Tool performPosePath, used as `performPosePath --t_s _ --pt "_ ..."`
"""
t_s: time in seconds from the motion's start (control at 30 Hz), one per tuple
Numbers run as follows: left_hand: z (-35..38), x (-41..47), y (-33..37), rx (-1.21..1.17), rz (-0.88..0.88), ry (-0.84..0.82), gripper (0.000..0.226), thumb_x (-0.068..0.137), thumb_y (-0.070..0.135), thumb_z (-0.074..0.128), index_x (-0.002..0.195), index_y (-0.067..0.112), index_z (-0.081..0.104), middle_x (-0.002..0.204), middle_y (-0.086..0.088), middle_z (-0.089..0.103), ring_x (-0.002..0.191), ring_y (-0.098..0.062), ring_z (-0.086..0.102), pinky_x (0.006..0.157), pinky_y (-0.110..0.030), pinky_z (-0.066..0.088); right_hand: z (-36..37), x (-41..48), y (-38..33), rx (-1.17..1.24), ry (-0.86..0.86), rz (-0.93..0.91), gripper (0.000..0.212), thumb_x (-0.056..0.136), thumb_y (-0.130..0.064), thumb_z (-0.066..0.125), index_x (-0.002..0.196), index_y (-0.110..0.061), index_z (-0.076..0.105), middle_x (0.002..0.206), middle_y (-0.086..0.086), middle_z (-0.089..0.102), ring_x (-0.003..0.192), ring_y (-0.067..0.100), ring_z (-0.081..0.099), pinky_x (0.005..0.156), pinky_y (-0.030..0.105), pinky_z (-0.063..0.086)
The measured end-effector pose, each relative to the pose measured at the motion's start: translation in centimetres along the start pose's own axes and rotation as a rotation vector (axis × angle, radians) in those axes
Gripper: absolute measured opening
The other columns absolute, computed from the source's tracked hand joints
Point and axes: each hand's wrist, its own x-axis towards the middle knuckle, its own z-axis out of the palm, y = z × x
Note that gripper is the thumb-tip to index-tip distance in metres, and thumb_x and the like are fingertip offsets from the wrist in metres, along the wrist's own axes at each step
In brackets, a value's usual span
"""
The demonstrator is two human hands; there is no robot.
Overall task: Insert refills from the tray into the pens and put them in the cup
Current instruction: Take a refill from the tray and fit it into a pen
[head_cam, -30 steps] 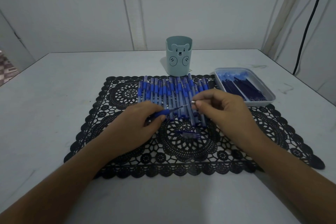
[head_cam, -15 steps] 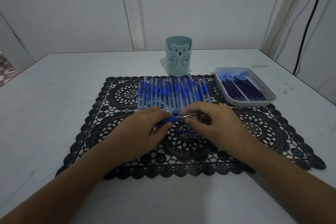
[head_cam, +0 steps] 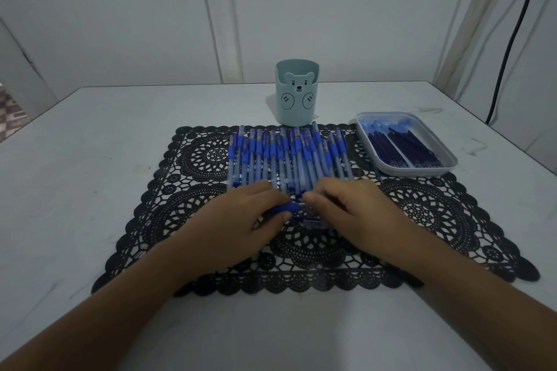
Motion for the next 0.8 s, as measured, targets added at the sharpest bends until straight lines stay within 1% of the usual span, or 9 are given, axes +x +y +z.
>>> performPosePath --t_s 0.1,0.17,0.27,0.33,0.43,0.53,0.63,0.73,0.8 --pt "0.01 -0.01 0.08 -0.009 -0.003 0.0 0.041 0.088 0.045 0.034 0.105 0.021 0.062 0.078 0.022 0.044 0.066 0.003 0.046 0.06 -0.011 0.039 0.09 0.0 0.24 0.013 0.03 0.0 0.039 0.089 -0.043 0.037 0.064 -0.017 0.053 0.057 0.002 0.058 0.057 0.015 0.053 0.051 0.02 0.038" --pt "0.01 0.04 0.04 -0.003 -0.006 0.0 0.041 0.087 0.045 0.033 0.104 0.021 0.062 0.077 0.022 0.043 0.067 0.004 0.046 0.059 -0.011 0.039 -0.02 0.03 0.35 0.024 0.014 0.001 0.034 0.092 -0.04 0.042 0.066 -0.022 0.056 0.057 0.0 0.058 0.054 0.01 0.051 0.049 0.018 0.037" --pt "0.02 0.03 -0.04 0.003 -0.011 0.004 0.04 0.088 0.045 0.033 0.103 0.022 0.061 0.076 0.023 0.043 0.067 0.001 0.047 0.06 -0.011 0.04 0.2 0.1 0.26 0.15 0.027 0.045 0.014 0.088 -0.031 0.055 0.074 -0.035 0.058 0.057 -0.01 0.057 0.052 0.003 0.051 0.049 0.015 0.041" --pt "0.0 0.01 -0.04 -0.001 -0.016 0.02 0.039 0.088 0.045 0.034 0.103 0.021 0.061 0.078 0.02 0.046 0.067 -0.001 0.048 0.06 -0.014 0.041 0.39 0.13 0.25 0.285 0.069 0.08 0.005 0.083 -0.027 0.061 0.081 -0.031 0.058 0.06 -0.01 0.059 0.054 0.002 0.053 0.054 0.02 0.046" --pt "-0.19 0.06 -0.09 -0.042 -0.039 0.041 0.041 0.087 0.045 0.034 0.105 0.021 0.061 0.081 0.016 0.052 0.072 -0.003 0.05 0.064 -0.017 0.044 0.08 0.04 0.11 0.397 0.078 0.1 0.01 0.076 -0.029 0.067 0.083 -0.024 0.062 0.067 -0.005 0.063 0.06 0.007 0.057 0.059 0.018 0.049" --pt "-0.29 0.06 -0.19 -0.06 -0.038 0.058 0.04 0.087 0.044 0.036 0.106 0.02 0.061 0.081 0.015 0.054 0.074 -0.001 0.05 0.068 -0.015 0.042 -0.41 0.02 0.35 0.385 0.033 0.108 0.014 0.077 -0.021 0.07 0.088 -0.027 0.063 0.073 -0.007 0.066 0.067 0.008 0.061 0.066 0.018 0.052" --pt "-0.19 -0.01 -0.14 -0.028 -0.035 0.035 0.04 0.088 0.045 0.034 0.105 0.021 0.061 0.082 0.015 0.053 0.072 -0.002 0.05 0.064 -0.017 0.045 -0.4 -0.13 0.31 0.281 0.013 0.112 0.002 0.083 -0.026 0.062 0.082 -0.027 0.063 0.069 -0.008 0.068 0.063 0.003 0.063 0.061 0.016 0.051" --pt "-0.07 -0.03 -0.04 -0.004 -0.011 0.026 0.038 0.088 0.044 0.035 0.105 0.022 0.06 0.08 0.023 0.046 0.069 0.001 0.048 0.061 -0.013 0.043 -0.11 -0.18 -0.13 0.154 0.036 0.071 0.033 0.085 -0.046 0.042 0.07 -0.024 0.061 0.058 -0.006 0.064 0.052 0.004 0.06 0.054 0.022 0.051" --pt "-0.11 0.03 -0.03 -0.007 -0.012 0.028 0.039 0.088 0.045 0.034 0.105 0.022 0.06 0.079 0.026 0.043 0.069 0.003 0.048 0.062 -0.011 0.041 -0.25 -0.12 -0.39 0.089 0.046 0.044 0.038 0.083 -0.052 0.035 0.073 -0.024 0.059 0.059 -0.004 0.061 0.05 0.007 0.055 0.049 0.02 0.045"
